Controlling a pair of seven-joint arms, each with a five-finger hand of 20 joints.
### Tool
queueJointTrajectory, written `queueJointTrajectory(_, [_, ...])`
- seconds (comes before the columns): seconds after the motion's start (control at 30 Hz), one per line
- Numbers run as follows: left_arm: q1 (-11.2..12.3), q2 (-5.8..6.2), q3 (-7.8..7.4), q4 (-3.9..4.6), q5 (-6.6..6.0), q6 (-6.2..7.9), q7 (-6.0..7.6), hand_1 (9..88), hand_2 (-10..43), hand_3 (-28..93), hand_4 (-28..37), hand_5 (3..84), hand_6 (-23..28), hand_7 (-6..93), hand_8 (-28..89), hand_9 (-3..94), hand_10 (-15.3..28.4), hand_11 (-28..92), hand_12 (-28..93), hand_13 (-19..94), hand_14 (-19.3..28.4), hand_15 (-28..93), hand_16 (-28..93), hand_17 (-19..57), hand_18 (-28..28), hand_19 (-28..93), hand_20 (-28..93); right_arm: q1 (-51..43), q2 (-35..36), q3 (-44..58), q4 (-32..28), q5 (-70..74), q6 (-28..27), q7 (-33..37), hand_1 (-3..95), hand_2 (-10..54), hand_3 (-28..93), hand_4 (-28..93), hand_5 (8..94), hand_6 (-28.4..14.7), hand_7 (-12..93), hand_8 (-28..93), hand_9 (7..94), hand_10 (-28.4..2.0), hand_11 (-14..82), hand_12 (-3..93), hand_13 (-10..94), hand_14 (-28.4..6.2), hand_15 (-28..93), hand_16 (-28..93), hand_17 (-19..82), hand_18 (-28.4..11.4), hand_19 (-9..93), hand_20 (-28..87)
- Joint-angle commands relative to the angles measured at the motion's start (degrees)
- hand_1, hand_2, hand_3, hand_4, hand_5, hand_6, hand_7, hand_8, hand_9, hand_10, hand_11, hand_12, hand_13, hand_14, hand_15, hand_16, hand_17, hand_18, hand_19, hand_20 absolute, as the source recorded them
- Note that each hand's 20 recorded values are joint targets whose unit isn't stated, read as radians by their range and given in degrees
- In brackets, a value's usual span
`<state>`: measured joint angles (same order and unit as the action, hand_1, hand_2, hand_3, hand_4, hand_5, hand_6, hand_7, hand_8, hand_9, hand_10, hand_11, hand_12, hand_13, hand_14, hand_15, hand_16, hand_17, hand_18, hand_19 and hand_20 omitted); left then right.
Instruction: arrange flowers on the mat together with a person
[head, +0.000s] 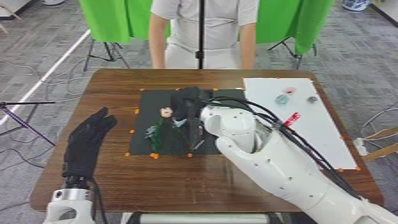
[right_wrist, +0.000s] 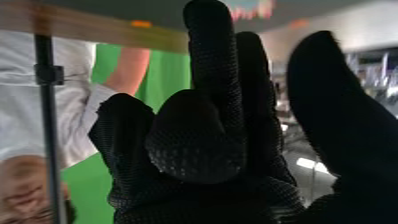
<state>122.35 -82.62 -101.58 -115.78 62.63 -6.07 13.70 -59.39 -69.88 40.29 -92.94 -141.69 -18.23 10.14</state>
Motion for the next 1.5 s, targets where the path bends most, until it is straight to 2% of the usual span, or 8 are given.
queueJointTrajectory(0.03, [0.3,-0.43,0.11,0.36,0.01,-0.83,-0.7,23.3,-7.5,70,-20.2,46.2,2.3,11.6,-6,45.5,11.5,14,15,35,14.7,11,3,4.9,11.0,1,16,-2.7,2.1,10.2,-11.7,7.5,5.4,3.0,32.3,-9.5,78,-28,54.8,4.7,15,-13,83.5,-11.1,15.2,20.1,93,0.1,64,32,57,-18.4,93,61])
queueJointTrajectory(0.23, [0.6,-0.71,-0.4,0.19,0.07,-1.19,-0.69,23.7,-6.8,69,-19.7,46.3,3.3,8.9,-5,45.2,12.2,12,16,35,15.3,10,4,4.7,11.0,1,16,-18.9,6.7,22.1,-23.6,20.5,22.5,-0.1,33.6,-9.5,68,-20,58.5,3.2,15,-12,84.5,-11.1,18.4,22.1,93,0.3,63,33,56,-18.2,93,61])
queueJointTrajectory(0.33, [0.9,-0.7,-0.55,-0.09,0.03,-0.95,-0.71,23.8,-6.6,69,-19.4,46.3,3.5,8.2,-5,45.2,12.4,12,16,35,15.5,10,4,4.6,11.1,1,16,-32.0,7.2,30.8,-27.4,36.8,26.4,-7.0,31.3,-6.1,66,-17,63.3,2.8,16,-12,84.3,-11.7,20.6,22.8,87,-3.1,58,33,48,-19.8,92,52])
queueJointTrajectory(0.43, [1.4,-0.76,-0.65,-0.2,-0.03,-0.9,-0.49,23.8,-6.5,69,-19.1,46.3,3.6,7.9,-5,45.2,12.4,12,16,35,15.5,10,4,4.6,11.1,1,16,-44.7,4.0,40.0,-28.1,54.5,21.6,-14.8,26.1,2.7,65,-16,67.0,1.5,17,-11,78.1,-13.9,20.2,21.9,73,-10.7,47,29,34,-19.9,76,48])
queueJointTrajectory(0.57, [0.9,-1.26,-0.37,0.23,0.16,-1.53,-0.32,23.7,-6.3,68,-18.8,46.3,3.7,7.8,-4,45.2,12.5,12,16,35,15.6,10,4,4.6,11.1,1,16,-57.3,-3.3,44.1,-28.9,67.8,27.8,-22.8,21.7,5.1,69,-17,60.8,-0.2,15,-11,68.1,-16.0,14.0,17.6,59,-14.5,30,24,26,-17.8,56,44])
queueJointTrajectory(0.67, [0.8,-1.51,-0.08,0.26,0.26,-1.86,-0.33,23.8,-6.3,68,-18.8,46.4,3.9,7.5,-4,45.2,12.6,12,16,35,15.6,10,4,4.6,11.1,1,16,-63.7,-8.4,47.4,-30.0,66.0,25.7,-25.9,14.1,6.4,74,-18,50.1,-0.5,12,-10,55.8,-16.6,7.3,14.7,47,-14.8,14,24,22,-15.8,30,35])
queueJointTrajectory(0.93, [0.6,-1.62,0.37,0.02,0.66,-2.01,0.02,23.8,-6.4,68,-18.6,46.4,3.9,7.5,-4,45.2,12.7,12,16,35,15.7,10,4,4.7,11.0,1,16,-66.2,-7.3,48.0,-30.9,69.6,23.2,-25.3,5.1,6.0,77,-20,29.0,0.8,8,-9,35.2,-13.5,2.4,10.0,26,-11.7,5,16,14,-13.3,7,28])
queueJointTrajectory(1.5, [1.1,-1.9,0.13,0.01,0.33,-1.35,0.03,23.7,-6.4,68,-18.7,46.6,3.9,7.7,-4,45.2,12.7,12,16,35,15.7,10,4,4.6,10.9,1,16,-66.5,-8.3,46.5,-31.3,72.6,22.9,-24.2,4.7,6.3,78,-20,28.2,0.3,9,-9,34.2,-13.8,2.6,9.8,26,-13.0,6,16,13,-14.0,10,27])
